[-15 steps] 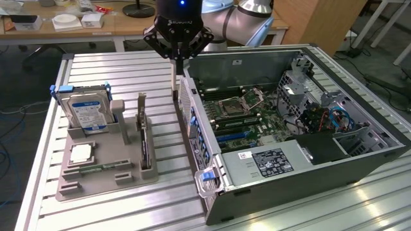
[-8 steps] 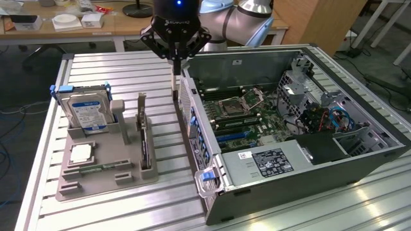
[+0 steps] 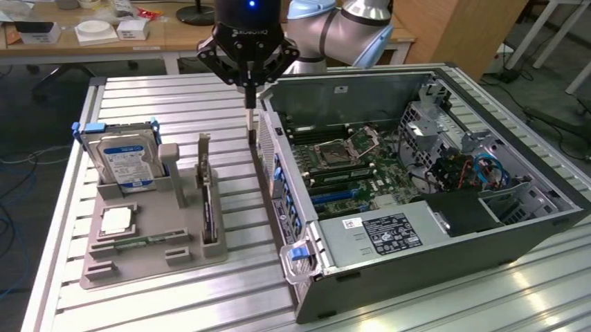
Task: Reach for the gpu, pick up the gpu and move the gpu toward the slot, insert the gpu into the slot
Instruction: 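Reach for the gpu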
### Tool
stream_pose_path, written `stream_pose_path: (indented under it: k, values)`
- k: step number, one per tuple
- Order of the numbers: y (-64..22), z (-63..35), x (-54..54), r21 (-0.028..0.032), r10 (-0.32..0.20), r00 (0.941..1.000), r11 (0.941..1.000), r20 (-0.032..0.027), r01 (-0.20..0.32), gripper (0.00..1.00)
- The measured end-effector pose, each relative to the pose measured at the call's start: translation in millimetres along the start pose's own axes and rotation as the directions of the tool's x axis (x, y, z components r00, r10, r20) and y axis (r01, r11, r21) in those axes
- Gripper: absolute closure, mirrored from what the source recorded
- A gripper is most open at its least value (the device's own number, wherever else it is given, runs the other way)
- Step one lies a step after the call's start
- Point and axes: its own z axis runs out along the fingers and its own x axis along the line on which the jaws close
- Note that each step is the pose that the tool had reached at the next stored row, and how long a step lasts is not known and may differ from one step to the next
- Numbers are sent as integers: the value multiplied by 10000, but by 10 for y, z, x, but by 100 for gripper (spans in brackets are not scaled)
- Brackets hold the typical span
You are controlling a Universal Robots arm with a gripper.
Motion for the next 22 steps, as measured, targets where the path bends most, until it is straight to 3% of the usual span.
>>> stream_pose_path:
  k: [22]
  values:
    - [-18, -5, 155, 1, 0, 10000, 10000, 0, 0, 90]
